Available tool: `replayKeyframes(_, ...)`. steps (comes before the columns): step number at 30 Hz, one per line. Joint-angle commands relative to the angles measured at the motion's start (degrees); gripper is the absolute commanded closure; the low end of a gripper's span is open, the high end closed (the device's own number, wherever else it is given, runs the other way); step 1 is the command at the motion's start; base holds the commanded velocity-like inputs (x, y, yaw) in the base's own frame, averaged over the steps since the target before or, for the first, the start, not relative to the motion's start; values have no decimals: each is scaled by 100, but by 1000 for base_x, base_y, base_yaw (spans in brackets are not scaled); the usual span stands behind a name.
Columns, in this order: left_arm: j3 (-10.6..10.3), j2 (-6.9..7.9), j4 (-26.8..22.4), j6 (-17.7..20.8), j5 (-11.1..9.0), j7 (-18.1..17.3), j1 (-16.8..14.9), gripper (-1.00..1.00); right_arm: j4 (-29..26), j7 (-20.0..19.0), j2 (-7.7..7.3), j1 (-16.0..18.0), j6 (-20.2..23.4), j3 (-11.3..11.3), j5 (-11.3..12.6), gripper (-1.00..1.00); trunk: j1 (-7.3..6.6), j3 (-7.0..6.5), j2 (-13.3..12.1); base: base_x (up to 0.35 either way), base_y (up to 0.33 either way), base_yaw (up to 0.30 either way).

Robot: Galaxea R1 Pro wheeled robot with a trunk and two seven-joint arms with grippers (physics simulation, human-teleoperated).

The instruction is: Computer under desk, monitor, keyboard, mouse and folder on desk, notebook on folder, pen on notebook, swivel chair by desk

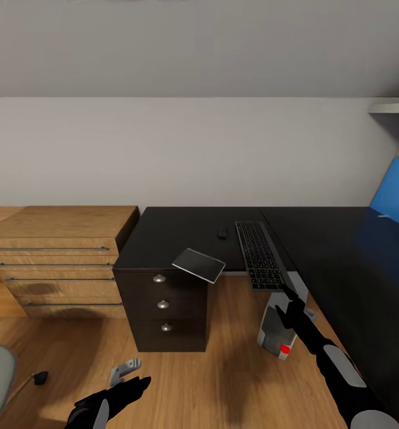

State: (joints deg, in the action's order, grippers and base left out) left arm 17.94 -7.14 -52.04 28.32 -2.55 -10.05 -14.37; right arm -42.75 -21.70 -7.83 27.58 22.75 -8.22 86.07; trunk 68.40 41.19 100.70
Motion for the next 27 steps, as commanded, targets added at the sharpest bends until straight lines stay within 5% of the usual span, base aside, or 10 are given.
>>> replayKeyframes(1,27,-7,-7,42,-26,-24,-4,-100,3,-2,3,3,46,-13,41,-100,-1,5,3,0,0,0)
replayKeyframes(27,117,10,-8,23,-15,-29,-4,-100,3,-1,7,4,46,-13,41,-100,-1,5,3,49,15,0)
